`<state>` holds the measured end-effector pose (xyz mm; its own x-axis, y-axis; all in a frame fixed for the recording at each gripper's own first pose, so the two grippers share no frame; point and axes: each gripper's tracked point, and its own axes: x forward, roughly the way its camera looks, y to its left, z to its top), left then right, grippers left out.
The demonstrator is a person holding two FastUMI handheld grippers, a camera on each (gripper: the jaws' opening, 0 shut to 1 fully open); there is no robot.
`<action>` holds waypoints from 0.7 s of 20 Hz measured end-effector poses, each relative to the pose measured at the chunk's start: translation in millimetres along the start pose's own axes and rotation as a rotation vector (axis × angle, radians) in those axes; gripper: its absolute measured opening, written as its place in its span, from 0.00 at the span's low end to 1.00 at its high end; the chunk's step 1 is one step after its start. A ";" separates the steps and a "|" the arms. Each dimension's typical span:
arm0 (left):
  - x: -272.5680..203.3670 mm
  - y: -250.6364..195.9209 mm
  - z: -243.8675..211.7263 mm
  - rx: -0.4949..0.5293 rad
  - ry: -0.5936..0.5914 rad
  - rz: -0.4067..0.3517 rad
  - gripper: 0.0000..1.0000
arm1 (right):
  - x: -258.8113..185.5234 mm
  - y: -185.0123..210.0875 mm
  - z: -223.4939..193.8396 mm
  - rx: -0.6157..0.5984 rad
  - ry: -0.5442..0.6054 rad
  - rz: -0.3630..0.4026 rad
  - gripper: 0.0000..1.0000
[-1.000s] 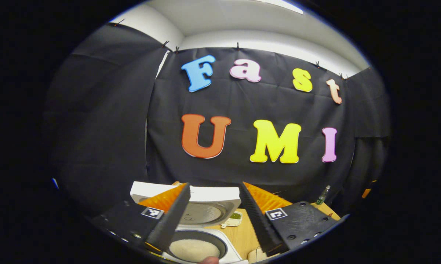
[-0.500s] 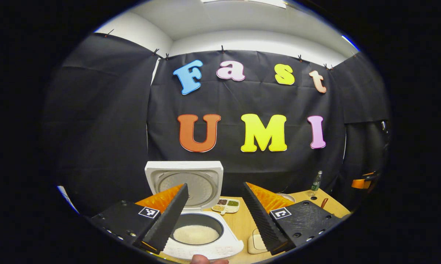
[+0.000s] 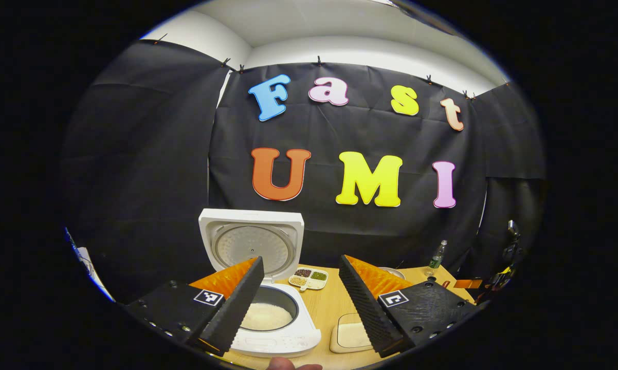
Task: Close the left gripper, press the button to open the rice cooker; take a wooden spoon from the chopstick holder with the right hand, scoop a spoonful of rice and pour it into the rice cooker, then put the wooden spoon back into the chopstick holder.
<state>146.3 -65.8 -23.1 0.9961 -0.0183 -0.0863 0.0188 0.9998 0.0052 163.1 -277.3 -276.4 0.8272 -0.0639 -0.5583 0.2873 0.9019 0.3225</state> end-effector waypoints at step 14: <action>-2.6 -6.4 -19.5 0.001 0.128 0.037 0.94 | 101.5 -1.7 -26.3 0.081 0.135 0.118 0.53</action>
<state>141.9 -72.0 -42.4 0.9769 0.0200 -0.2129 -0.0179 0.9998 0.0116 233.8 -274.1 -353.7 0.7870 0.1029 -0.6084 0.2348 0.8619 0.4494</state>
